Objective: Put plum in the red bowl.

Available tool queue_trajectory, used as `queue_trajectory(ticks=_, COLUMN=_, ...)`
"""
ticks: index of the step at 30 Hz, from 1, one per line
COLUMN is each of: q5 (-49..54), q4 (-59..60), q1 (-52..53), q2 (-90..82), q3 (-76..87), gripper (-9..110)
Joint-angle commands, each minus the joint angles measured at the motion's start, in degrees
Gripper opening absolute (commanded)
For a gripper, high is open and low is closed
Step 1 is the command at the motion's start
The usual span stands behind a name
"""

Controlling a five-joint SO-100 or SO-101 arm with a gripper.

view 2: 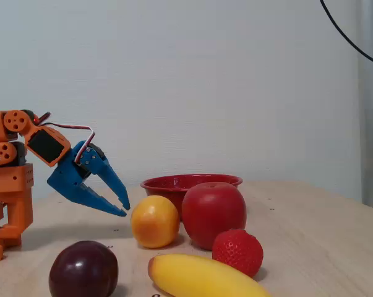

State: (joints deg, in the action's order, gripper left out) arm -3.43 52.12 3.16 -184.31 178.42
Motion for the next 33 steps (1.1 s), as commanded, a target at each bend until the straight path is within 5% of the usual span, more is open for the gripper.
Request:
queue_trajectory(ticks=1, q5=1.1, q4=-1.7, q1=0.3, q2=-0.7, q3=0.3, gripper=0)
queue_trajectory(ticks=33, q5=-2.1, q4=-3.4, q1=0.4, q2=4.4, q3=-1.1, gripper=0)
